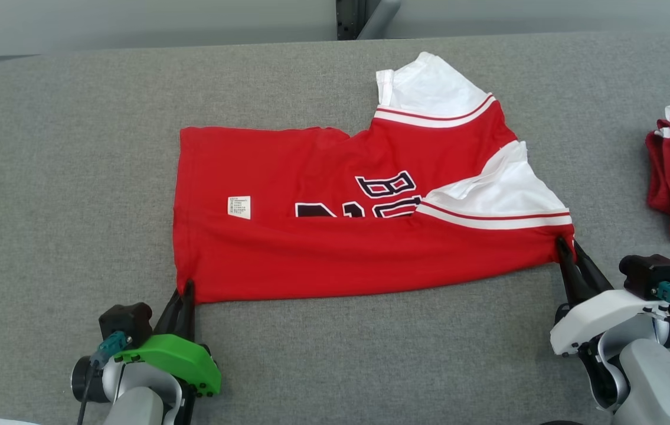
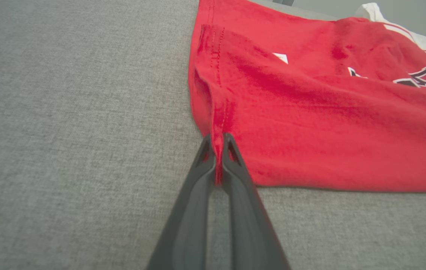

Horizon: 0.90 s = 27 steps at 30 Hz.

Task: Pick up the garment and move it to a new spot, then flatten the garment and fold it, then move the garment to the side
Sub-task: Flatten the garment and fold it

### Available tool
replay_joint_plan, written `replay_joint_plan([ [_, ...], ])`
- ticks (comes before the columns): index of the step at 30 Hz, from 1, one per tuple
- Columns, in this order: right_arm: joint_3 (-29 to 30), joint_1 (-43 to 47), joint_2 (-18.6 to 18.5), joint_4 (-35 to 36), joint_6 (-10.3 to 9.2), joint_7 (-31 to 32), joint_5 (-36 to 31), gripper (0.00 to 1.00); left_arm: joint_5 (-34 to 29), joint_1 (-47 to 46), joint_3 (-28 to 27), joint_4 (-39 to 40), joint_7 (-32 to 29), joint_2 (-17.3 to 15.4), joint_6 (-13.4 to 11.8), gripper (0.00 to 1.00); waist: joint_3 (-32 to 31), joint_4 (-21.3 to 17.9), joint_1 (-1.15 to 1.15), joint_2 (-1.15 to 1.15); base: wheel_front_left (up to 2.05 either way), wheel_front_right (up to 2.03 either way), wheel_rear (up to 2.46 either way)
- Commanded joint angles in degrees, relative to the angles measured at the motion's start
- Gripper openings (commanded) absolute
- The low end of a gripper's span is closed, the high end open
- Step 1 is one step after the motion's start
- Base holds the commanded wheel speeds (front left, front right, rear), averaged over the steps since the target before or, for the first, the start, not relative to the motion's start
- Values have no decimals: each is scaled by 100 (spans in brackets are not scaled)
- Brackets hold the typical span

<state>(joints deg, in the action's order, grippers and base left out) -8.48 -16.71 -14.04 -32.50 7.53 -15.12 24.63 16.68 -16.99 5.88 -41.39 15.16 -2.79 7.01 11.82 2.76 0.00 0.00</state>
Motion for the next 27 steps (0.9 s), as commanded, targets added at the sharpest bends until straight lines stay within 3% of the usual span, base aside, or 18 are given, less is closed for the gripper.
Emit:
replay_joint_plan([
  [1, 27, 52, 7, -9, -10, 0, 34, 0, -42, 63, -64, 18, -7, -25, 9, 0, -107, -3, 0, 0, 0, 0, 0],
  [16, -9, 613, 217, -248, -10, -6, 144, 0, -183, 682, -232, -242, -6, -38, 43, 0, -1147, -54, 0, 0, 0, 0, 0],
  [27, -324, 1228, 325, -333, -10, -6, 217, 0, -121, 1328, -307, -362, -5, -130, 38, 0, -1579, -148, 0, 0, 0, 0, 0],
])
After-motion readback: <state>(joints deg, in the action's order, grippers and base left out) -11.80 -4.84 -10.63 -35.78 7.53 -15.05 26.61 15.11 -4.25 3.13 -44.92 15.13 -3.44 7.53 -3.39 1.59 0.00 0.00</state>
